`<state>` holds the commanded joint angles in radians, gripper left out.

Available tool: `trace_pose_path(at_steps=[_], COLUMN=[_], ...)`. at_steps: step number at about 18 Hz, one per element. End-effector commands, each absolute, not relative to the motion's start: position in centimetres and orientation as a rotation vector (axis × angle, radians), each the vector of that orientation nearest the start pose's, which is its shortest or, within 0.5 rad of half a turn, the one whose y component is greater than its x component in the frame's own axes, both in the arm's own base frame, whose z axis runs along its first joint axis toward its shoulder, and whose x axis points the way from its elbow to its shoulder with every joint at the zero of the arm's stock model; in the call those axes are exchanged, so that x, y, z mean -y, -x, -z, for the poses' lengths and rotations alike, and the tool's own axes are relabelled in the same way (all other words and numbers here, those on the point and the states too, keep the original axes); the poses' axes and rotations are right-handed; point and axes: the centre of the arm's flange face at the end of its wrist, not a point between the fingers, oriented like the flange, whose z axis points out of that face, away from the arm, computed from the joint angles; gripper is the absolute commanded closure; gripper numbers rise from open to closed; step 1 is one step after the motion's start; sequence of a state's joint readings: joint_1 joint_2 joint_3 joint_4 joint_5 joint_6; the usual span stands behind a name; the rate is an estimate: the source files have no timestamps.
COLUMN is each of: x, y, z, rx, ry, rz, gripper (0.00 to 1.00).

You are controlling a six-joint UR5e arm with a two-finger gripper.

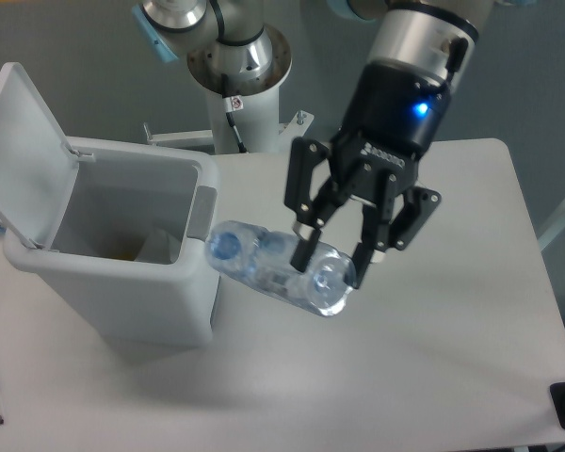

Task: Place the trash in the trash can
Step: 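Carry the bottle over the bin and open the gripper to drop it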

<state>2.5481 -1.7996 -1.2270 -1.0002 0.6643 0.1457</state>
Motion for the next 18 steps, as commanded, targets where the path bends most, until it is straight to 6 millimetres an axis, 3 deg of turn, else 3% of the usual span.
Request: trace_pose_path(at_steps=[3, 6, 13, 18], x=[-52.5, -52.9, -50.7, -50.4], y=[34.7, 33.2, 28.6, 26.7], z=[-63.8, -62.0, -57.0, -55.3], rx=[0.449, 0.396, 0.149, 0.092], ry=[2.048, 2.057, 2.120, 2.119], rz=[0.501, 0.542, 0.477, 0.464], gripper=[0.46, 0.46, 0.43, 0.41])
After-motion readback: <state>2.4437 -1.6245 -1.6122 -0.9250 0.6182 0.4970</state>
